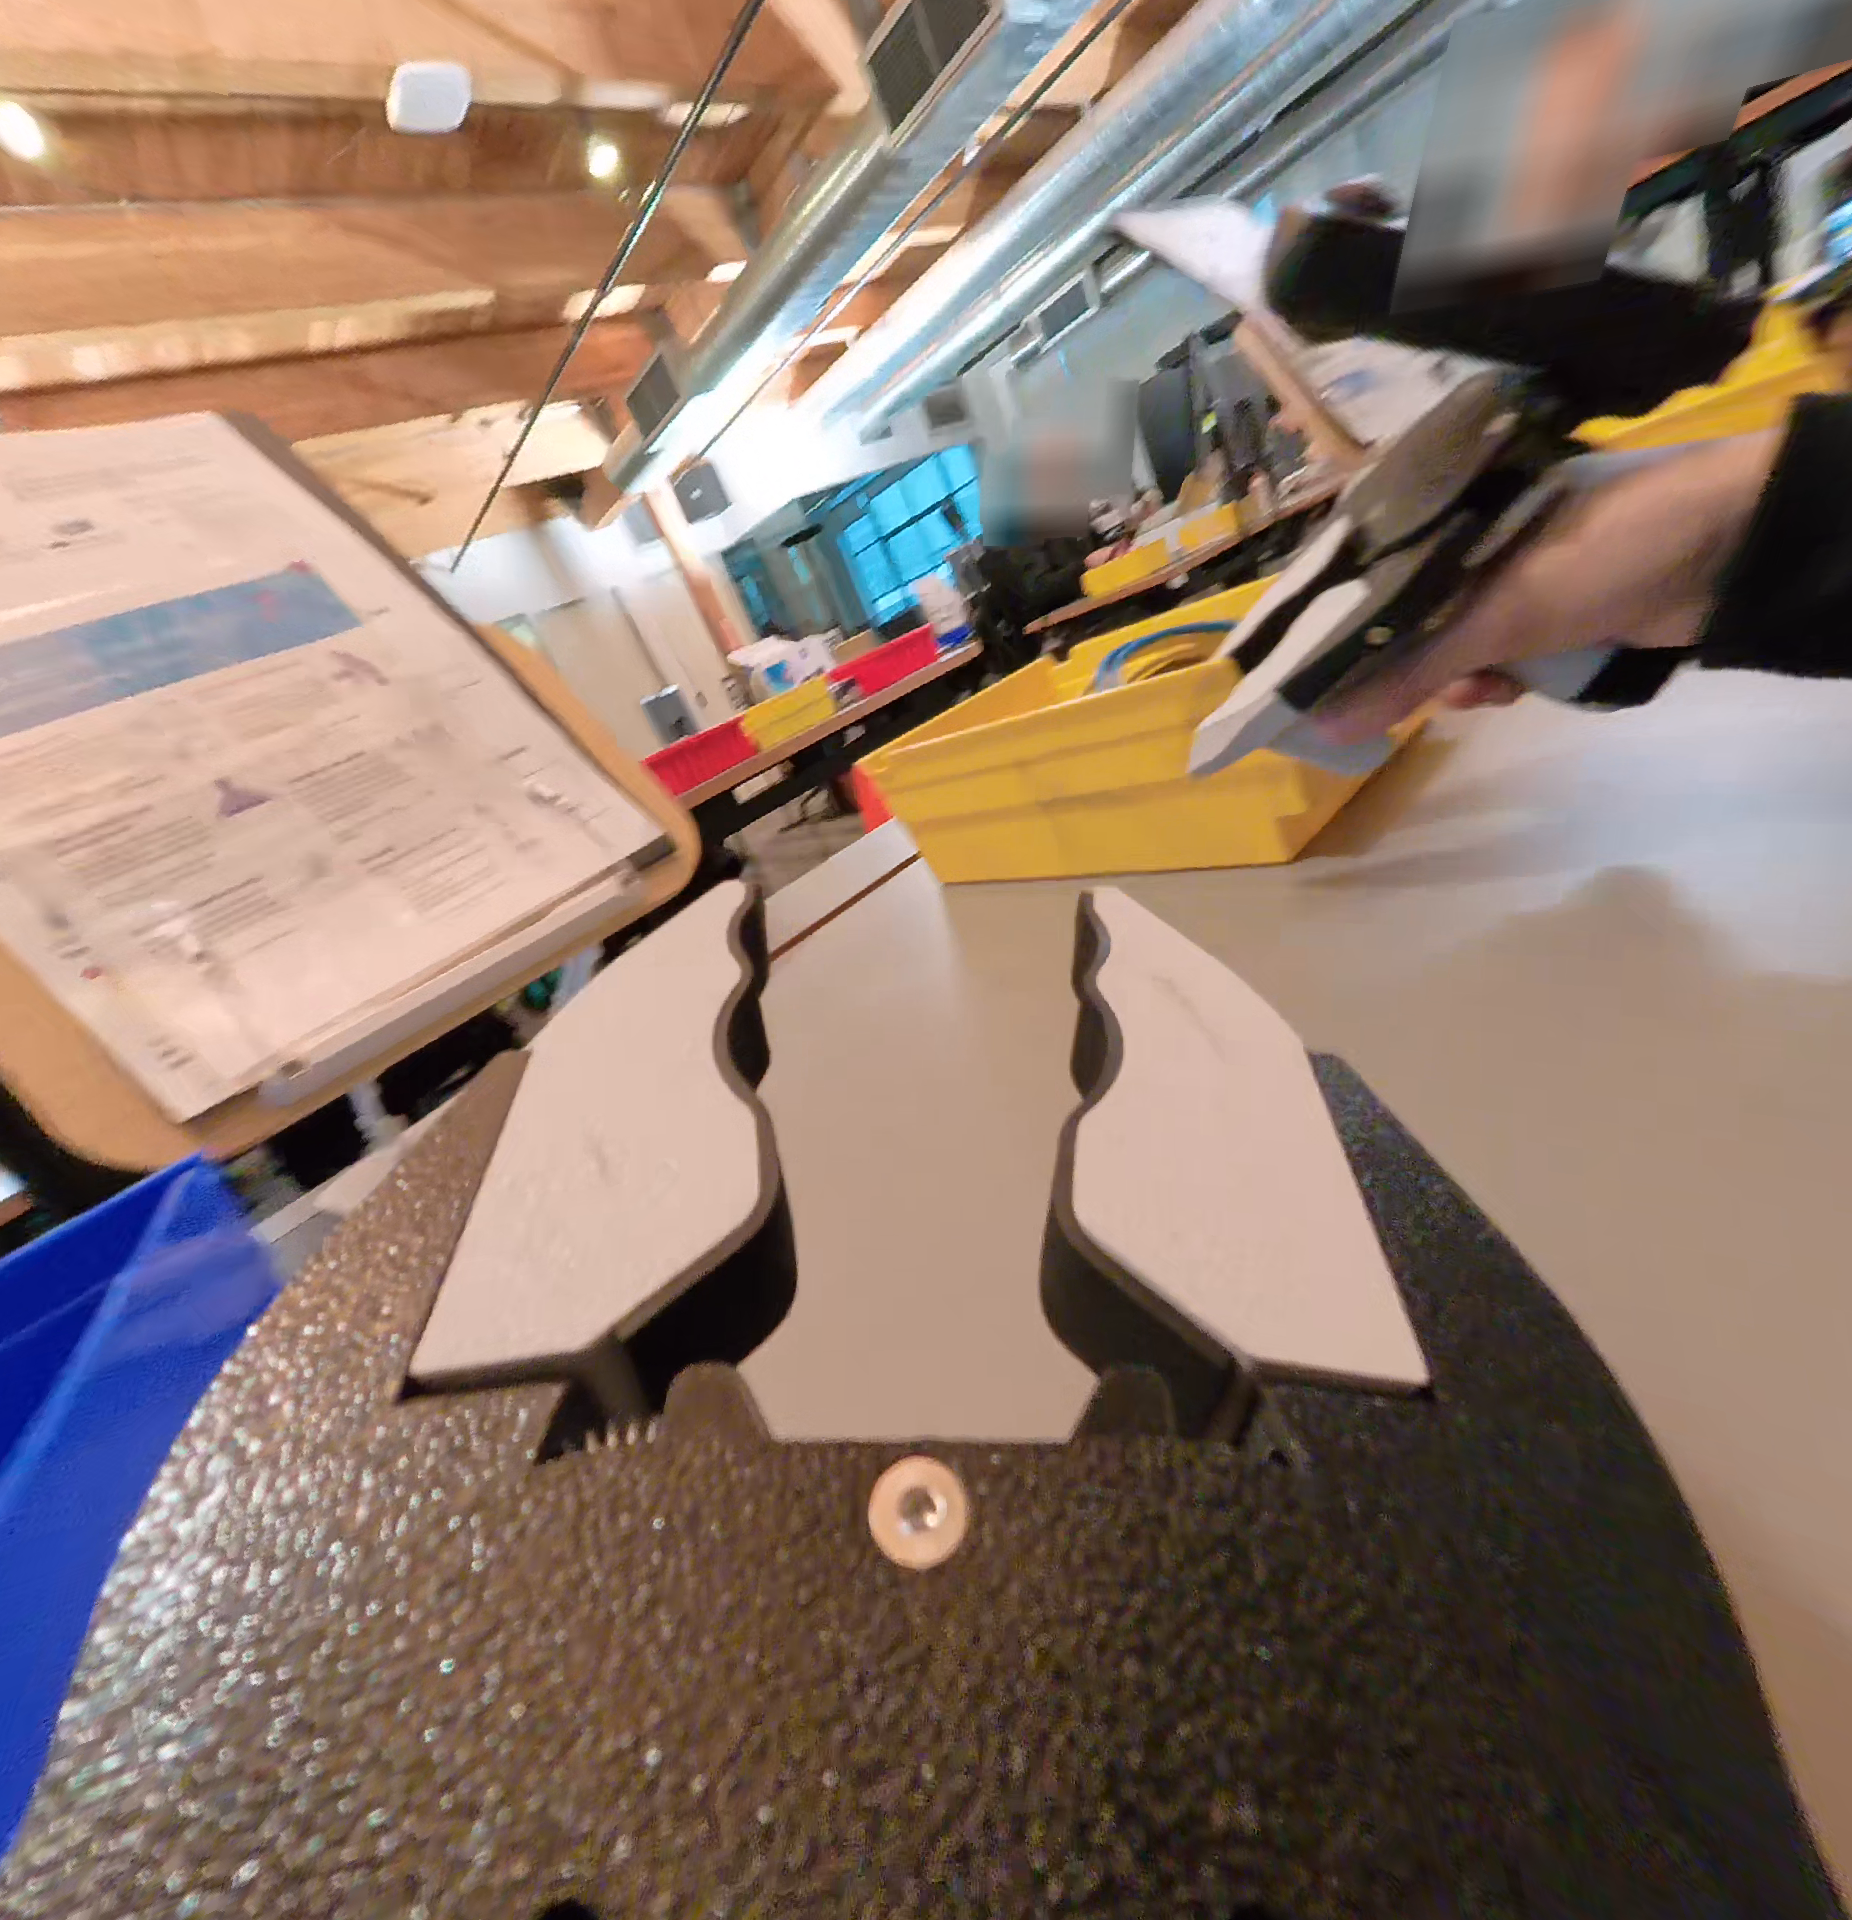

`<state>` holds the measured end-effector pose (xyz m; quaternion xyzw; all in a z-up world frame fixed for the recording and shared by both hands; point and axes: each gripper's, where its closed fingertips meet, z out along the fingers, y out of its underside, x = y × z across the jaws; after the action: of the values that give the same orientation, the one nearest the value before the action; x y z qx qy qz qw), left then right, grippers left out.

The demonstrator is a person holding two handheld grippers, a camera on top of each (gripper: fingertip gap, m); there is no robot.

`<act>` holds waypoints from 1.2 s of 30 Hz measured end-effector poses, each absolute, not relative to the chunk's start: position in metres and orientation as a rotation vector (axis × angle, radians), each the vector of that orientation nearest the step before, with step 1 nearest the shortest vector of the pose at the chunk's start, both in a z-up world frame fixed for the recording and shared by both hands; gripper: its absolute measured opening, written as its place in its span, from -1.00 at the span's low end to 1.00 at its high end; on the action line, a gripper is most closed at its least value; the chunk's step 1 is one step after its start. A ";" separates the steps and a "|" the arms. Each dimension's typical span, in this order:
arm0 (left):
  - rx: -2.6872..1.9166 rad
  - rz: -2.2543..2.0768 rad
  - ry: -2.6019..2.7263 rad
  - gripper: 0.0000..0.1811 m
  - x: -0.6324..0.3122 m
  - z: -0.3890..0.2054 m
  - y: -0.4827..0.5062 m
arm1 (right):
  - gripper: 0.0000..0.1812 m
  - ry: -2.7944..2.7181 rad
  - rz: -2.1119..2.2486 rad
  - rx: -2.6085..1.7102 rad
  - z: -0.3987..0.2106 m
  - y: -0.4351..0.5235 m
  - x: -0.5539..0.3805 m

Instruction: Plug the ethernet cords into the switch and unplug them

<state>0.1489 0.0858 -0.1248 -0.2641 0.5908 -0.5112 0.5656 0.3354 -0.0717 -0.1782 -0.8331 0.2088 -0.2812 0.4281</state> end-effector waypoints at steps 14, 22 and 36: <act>-1.500 -0.594 0.971 -0.18 0.045 -0.127 0.446 | -0.92 0.630 -0.843 -1.997 -0.177 -0.069 0.336; -1.570 -1.007 1.050 -0.57 0.065 -0.165 0.442 | -0.84 0.523 -0.731 -1.983 -0.176 0.027 0.264; -1.576 -0.931 0.794 -0.96 0.033 -0.128 0.453 | -0.41 0.302 -0.203 -1.914 -0.163 0.194 0.115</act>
<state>0.0332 0.4534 -0.1281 -0.6636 0.3342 -0.3920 0.5424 0.1147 0.1943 -0.1626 -0.8128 0.1281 -0.0861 0.5618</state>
